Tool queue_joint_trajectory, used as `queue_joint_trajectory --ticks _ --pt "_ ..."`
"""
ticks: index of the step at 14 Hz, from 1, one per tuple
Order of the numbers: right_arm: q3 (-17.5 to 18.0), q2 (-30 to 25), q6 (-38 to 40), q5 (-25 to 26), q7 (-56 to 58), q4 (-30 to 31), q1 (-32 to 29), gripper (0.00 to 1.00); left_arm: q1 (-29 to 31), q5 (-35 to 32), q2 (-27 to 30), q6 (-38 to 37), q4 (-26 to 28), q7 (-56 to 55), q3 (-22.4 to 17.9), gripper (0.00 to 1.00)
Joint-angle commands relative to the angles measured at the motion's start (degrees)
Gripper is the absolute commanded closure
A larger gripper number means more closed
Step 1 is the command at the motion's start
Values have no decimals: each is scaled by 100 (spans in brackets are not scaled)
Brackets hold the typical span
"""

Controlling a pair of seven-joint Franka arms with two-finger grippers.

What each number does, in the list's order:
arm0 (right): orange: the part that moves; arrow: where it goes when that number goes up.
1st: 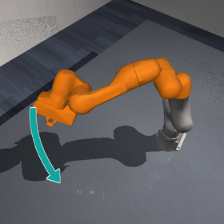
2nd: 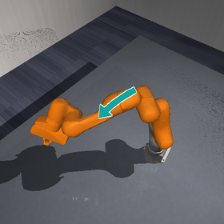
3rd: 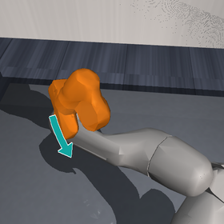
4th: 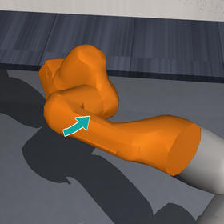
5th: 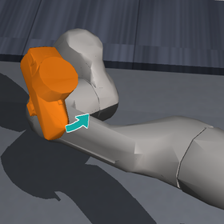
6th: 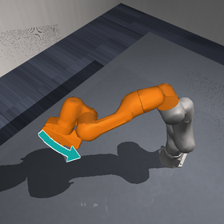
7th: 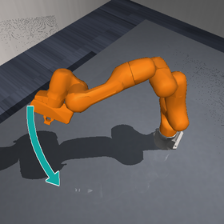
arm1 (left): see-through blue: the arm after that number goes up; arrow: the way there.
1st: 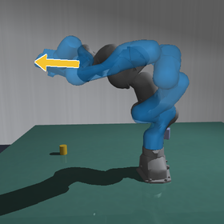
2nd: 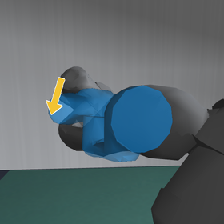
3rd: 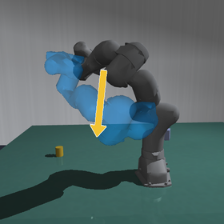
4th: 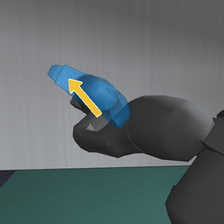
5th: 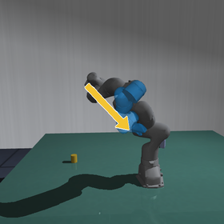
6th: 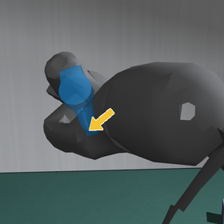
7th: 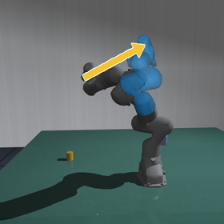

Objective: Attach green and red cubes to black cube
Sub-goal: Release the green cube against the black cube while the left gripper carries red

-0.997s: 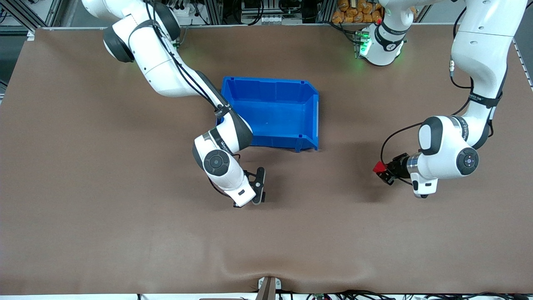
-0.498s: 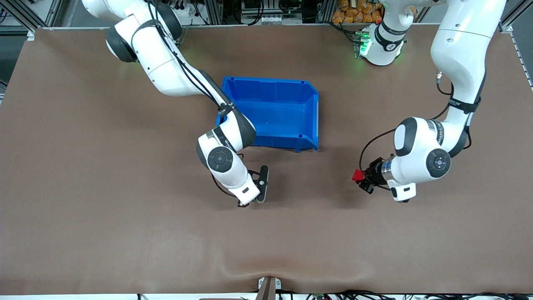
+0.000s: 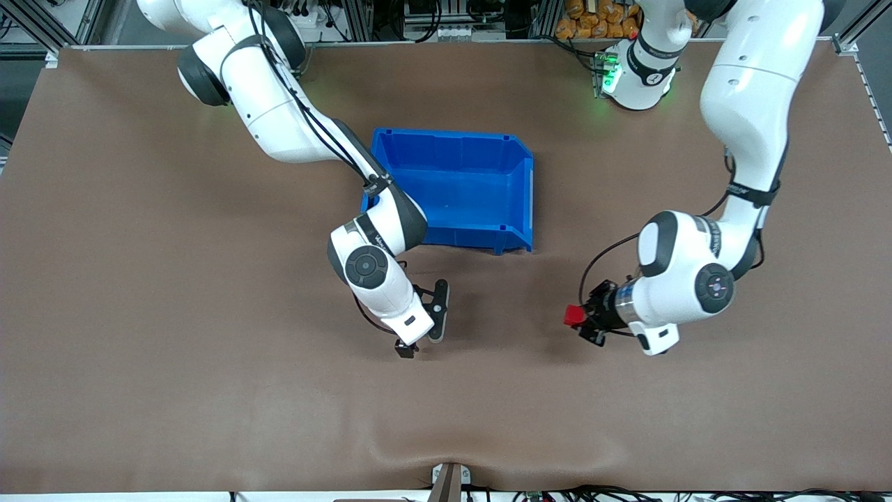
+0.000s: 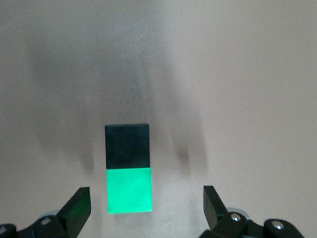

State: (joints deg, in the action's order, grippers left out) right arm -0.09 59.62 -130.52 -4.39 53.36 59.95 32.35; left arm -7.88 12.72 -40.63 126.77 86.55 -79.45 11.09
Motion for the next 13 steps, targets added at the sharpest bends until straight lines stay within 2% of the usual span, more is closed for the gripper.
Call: queue_joint_trajectory --ticks 1,5,7,10,13 --pt "-26 -432 420 -27 -1 253 -70 0 -257 99 -270 -21 -480 -534 -28 100" --pt "-26 -872 1097 -97 34 289 -684 0 -669 99 -594 50 -937 -1483 -28 100" --pt "-8 -1100 1186 -106 96 324 -1009 0 -959 99 -744 355 -1026 -1862 -36 100" --pt "18 -1872 1283 -132 70 893 -1589 0 -1189 99 -894 699 -1105 -2433 -19 100" --pt "-8 -2821 1327 -132 -105 1605 -1976 0 -1426 309 -1148 770 -1430 -2681 -28 100"
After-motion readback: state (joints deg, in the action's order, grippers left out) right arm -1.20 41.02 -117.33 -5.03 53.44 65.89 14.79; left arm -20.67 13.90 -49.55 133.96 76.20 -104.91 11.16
